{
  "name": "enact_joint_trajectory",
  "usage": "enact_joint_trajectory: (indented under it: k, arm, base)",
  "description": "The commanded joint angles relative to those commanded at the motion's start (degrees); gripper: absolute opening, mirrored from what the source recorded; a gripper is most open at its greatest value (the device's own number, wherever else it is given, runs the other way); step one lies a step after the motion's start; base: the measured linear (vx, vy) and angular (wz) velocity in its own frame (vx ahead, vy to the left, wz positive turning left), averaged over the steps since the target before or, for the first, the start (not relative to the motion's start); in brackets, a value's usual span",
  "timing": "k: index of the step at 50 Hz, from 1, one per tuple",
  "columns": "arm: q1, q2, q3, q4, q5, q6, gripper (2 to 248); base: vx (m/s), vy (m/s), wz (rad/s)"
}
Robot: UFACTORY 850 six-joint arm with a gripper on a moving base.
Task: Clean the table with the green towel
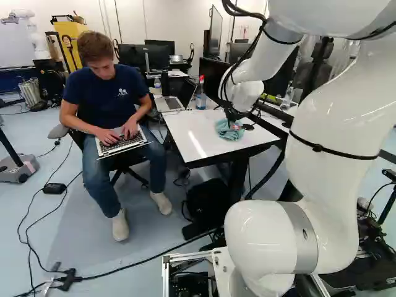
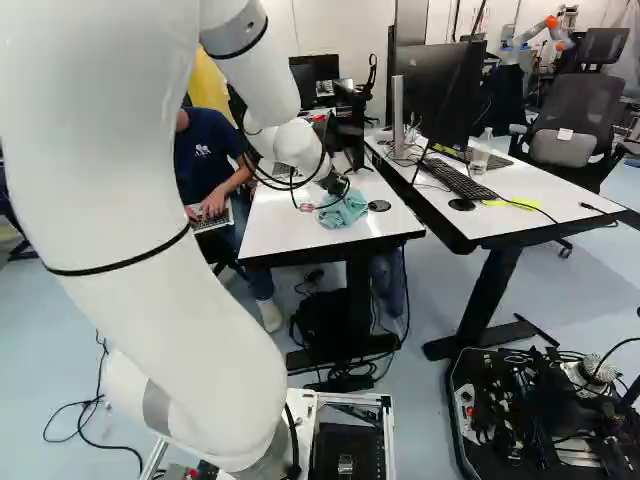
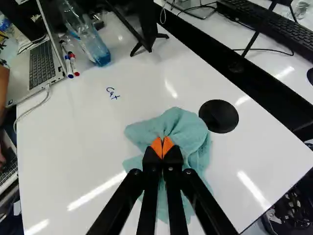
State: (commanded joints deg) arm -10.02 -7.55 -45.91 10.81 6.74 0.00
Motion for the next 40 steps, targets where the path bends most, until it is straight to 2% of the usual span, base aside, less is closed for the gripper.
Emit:
enact_joint_trajectory:
  k: [40]
  arm:
    - [0.0,-0.4,-0.1,0.0,-2.1,0.0,22]
  base:
    - [0.0,0.0,0.0]
